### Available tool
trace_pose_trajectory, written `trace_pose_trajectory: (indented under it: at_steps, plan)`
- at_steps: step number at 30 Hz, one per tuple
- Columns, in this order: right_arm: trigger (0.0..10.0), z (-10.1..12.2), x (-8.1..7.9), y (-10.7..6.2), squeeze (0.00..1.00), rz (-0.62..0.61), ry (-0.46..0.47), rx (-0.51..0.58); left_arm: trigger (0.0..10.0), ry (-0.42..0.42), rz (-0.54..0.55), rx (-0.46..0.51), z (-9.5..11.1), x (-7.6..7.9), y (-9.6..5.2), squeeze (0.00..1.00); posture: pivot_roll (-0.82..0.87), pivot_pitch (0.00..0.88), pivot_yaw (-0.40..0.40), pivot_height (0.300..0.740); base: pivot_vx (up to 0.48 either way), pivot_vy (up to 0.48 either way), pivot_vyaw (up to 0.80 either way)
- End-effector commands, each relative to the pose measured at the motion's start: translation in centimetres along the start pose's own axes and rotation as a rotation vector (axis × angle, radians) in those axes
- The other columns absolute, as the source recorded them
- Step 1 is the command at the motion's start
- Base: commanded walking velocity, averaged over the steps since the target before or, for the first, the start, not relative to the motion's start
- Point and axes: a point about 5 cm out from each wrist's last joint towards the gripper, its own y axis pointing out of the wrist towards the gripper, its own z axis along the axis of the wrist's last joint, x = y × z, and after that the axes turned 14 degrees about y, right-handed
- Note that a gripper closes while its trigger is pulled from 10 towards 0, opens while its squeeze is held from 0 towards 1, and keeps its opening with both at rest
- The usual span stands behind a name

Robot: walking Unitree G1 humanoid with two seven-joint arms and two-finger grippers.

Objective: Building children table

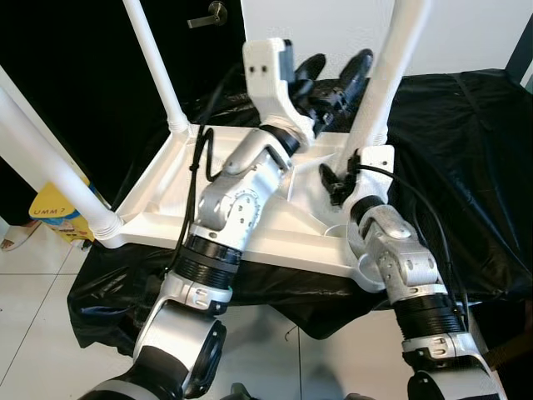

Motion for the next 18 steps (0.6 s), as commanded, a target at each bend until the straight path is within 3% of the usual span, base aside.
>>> trace_pose_trajectory:
  at_steps: [1,8,18]
  plan:
    - [10.0,0.5,-0.1,0.1,0.00,-0.007,-0.026,0.038,10.0,0.001,-0.006,0.004,0.1,-0.5,-0.4,0.00,-0.16,0.000,0.069,0.740,0.000,0.000,0.00]
    - [10.0,0.5,1.0,-1.7,0.00,-0.113,-0.139,0.121,10.0,0.094,0.089,-0.096,-1.6,-2.8,-3.3,0.00,-0.15,0.001,0.057,0.740,0.000,0.000,0.00]
    - [10.0,0.2,1.4,-3.5,0.00,-0.111,-0.187,0.146,10.0,0.178,0.058,-0.200,-4.1,-2.3,-5.6,0.00,-0.15,0.008,0.055,0.740,0.000,0.000,0.00]
